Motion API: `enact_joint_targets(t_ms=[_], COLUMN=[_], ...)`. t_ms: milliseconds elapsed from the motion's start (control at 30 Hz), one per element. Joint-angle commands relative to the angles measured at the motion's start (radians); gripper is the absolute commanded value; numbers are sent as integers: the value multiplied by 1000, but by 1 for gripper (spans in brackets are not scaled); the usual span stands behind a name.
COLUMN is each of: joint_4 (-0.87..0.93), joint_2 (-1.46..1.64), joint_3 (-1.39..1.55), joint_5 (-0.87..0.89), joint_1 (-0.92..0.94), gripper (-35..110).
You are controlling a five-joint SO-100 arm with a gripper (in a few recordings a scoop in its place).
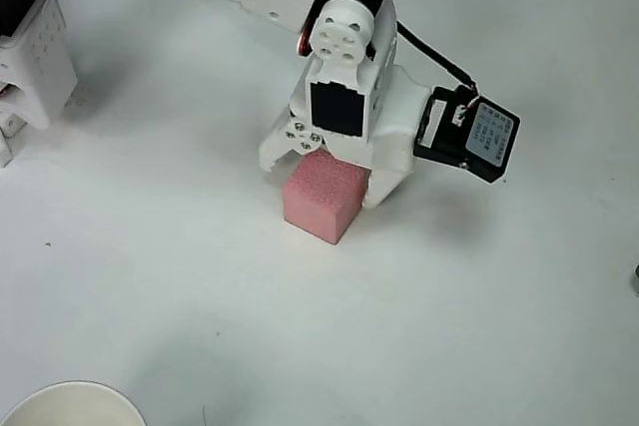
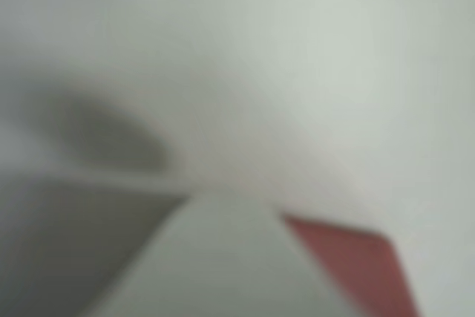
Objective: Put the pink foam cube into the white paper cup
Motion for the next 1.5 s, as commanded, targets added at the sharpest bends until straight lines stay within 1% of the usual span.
enact_joint_targets(t_ms=[0, 300, 400, 533, 667, 833, 967, 1067, 1200, 1467], joint_4=[-9, -3, 8, 80, 152, 262, 394, 451, 491, 497], joint_2=[31, 31, 34, 83, 179, 321, 337, 337, 333, 314], joint_3=[-80, -80, -83, -84, -86, -101, -227, -308, -393, -518], joint_5=[-6, 5, 9, 11, -20, -89, -158, -206, -262, -337], joint_1=[-3, 3, -3, -2, 26, 110, 178, 225, 302, 446], gripper=[38, 14, 12, 8, 8, 8, 8, 8, 8, 8])
